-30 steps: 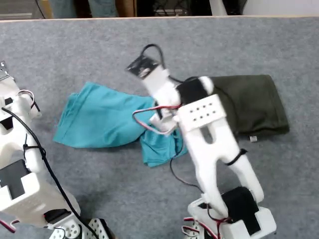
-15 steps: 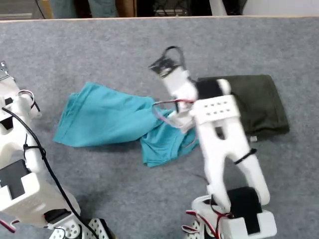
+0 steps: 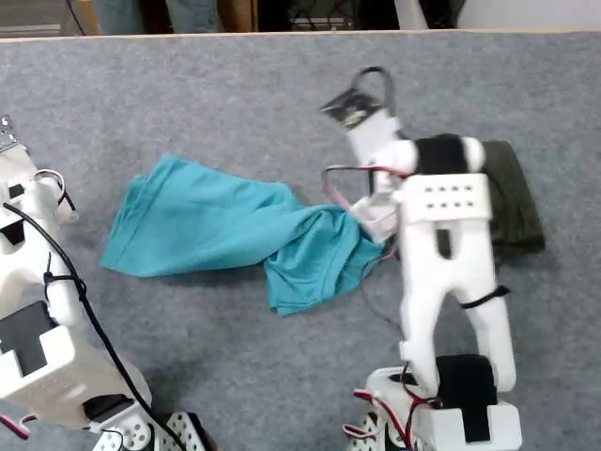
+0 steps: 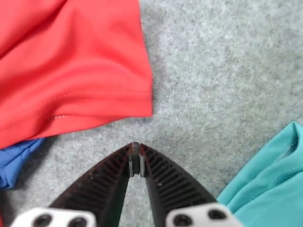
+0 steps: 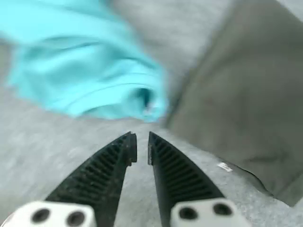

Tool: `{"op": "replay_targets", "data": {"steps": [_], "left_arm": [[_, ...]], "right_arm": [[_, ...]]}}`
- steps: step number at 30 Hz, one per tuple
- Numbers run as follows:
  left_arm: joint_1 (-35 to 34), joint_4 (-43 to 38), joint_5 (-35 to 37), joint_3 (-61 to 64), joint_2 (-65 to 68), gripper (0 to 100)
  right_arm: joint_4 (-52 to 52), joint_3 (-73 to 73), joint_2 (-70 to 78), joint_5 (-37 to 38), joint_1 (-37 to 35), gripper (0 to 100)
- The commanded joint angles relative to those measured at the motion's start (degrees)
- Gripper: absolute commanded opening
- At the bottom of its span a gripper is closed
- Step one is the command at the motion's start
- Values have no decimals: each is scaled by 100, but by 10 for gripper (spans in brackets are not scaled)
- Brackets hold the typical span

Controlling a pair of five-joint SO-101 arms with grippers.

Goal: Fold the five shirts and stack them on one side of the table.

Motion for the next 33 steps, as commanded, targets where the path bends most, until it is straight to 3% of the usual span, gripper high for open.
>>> {"op": "replay_targets", "data": {"steps": [1, 4, 9, 14, 19, 24, 33], "left_arm": [[13, -44, 18, -4, -273, 29], [13, -44, 18, -4, -273, 29], [4, -44, 18, 4, -273, 29], [4, -44, 18, 4, -273, 29], [4, -44, 18, 4, -264, 29], [4, -44, 18, 4, -255, 29], [4, -62, 18, 4, -237, 29]], "right_arm": [[422, -330, -163, 35, -1240, 60], [114, 119, -66, -413, -2004, 84], [-1073, 1613, 444, -879, -2919, 215], [-2409, 2387, 1165, -1327, -3015, 251], [-2892, 2396, 1974, -1442, -3007, 191], [-2866, 2378, 2088, -1442, -2919, 12], [-1327, 1323, 470, -1793, -2831, 31]]}}
